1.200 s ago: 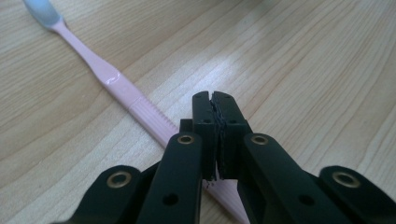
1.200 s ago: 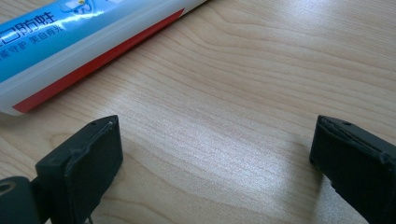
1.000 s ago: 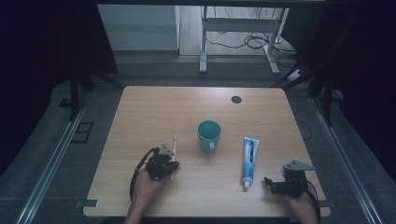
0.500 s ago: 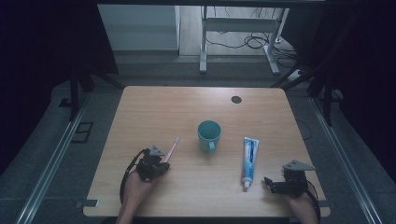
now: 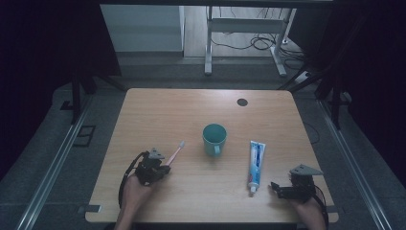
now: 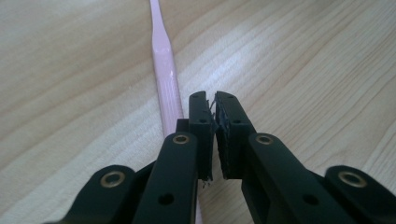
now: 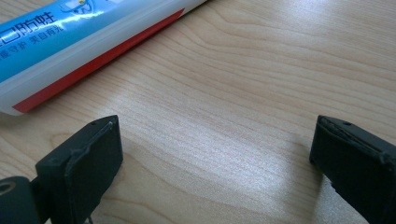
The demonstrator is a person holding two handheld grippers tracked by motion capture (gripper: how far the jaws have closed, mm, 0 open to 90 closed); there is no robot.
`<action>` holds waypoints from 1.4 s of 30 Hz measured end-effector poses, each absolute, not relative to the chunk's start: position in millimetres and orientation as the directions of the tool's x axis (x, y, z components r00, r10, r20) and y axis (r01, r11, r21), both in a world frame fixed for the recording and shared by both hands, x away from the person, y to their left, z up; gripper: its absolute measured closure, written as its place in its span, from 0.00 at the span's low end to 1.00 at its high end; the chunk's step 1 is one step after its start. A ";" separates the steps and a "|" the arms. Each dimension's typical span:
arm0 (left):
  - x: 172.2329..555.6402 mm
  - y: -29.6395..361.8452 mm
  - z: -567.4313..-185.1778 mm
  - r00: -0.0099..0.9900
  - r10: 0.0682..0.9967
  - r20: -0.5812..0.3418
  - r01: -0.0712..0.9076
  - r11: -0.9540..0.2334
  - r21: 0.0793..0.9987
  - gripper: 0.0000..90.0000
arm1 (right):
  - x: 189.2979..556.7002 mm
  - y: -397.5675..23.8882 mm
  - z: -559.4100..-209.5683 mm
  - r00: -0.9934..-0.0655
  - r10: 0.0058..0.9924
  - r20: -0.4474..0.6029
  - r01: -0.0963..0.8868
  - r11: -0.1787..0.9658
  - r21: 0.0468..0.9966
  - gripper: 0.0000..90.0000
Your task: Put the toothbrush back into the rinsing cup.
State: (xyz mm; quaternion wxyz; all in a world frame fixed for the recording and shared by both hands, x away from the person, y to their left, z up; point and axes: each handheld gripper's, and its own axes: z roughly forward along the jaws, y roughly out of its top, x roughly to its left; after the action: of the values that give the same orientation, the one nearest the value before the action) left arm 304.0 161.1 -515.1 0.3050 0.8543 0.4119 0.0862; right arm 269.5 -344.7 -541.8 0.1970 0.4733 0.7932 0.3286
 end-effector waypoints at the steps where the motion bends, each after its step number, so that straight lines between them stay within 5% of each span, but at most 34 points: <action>1: 305.1 161.2 -513.6 0.646 0.757 -0.103 0.652 -0.476 0.591 0.93 | 269.5 -344.7 -541.8 -0.474 0.880 -0.001 0.621 0.336 0.708 0.02; 42: 370.2 126.5 -498.5 0.635 0.771 -0.057 0.756 -0.603 0.255 0.75 | 269.5 -344.9 -541.8 -0.474 0.880 -0.001 0.621 0.336 0.708 0.02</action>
State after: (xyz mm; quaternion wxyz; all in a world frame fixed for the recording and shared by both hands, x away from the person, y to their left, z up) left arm 370.2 126.5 -498.5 0.1284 0.8949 0.4265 0.0294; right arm 269.5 -344.9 -541.8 0.1970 0.4733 0.7932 0.3287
